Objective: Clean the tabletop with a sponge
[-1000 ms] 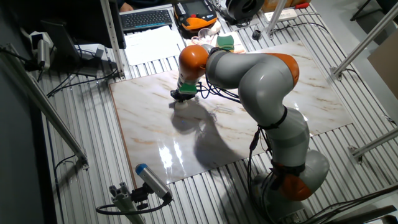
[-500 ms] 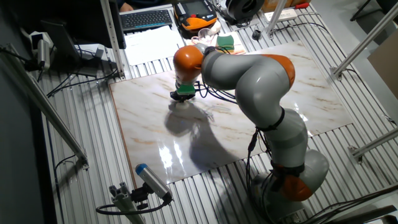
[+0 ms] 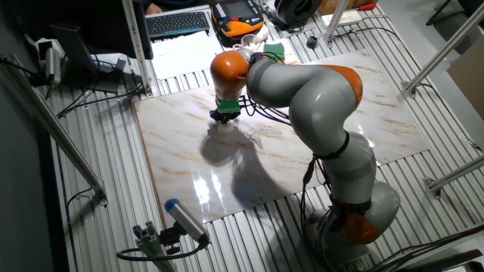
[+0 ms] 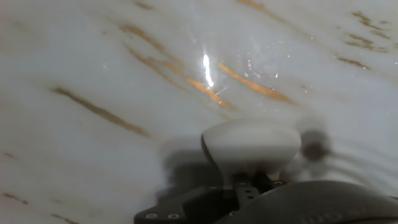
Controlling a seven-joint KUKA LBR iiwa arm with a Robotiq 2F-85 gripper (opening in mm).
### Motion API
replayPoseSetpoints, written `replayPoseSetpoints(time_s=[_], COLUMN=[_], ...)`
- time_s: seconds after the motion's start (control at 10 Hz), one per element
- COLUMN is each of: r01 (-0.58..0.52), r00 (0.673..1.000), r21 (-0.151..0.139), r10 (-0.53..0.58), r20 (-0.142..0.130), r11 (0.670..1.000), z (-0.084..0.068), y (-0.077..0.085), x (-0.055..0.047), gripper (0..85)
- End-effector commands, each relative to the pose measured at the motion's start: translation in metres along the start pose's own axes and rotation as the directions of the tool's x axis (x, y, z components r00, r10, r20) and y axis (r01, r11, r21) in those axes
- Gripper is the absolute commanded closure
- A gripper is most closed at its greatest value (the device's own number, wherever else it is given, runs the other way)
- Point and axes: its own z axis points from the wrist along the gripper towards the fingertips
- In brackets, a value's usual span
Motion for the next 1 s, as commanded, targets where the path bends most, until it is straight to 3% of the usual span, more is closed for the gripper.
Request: replayPoseSetpoints(time_s=[0.0,0.5,0.7,0.9], r01=[0.01,0.082,0.117,0.133], r00=[1.0,0.997,0.993,0.991], r21=[-0.004,-0.014,-0.018,-0.054], r10=[-0.01,-0.082,-0.117,-0.132], r20=[0.002,-0.003,0.011,0.018], r11=[1.0,0.997,0.993,0.99], z=[0.001,-0.02,-0.027,-0.037], y=[-0.006,-0.052,-0.076,-0.103], x=[-0.001,-0.007,-0.01,-0.013], gripper=[85.0,85.0,85.0,85.0])
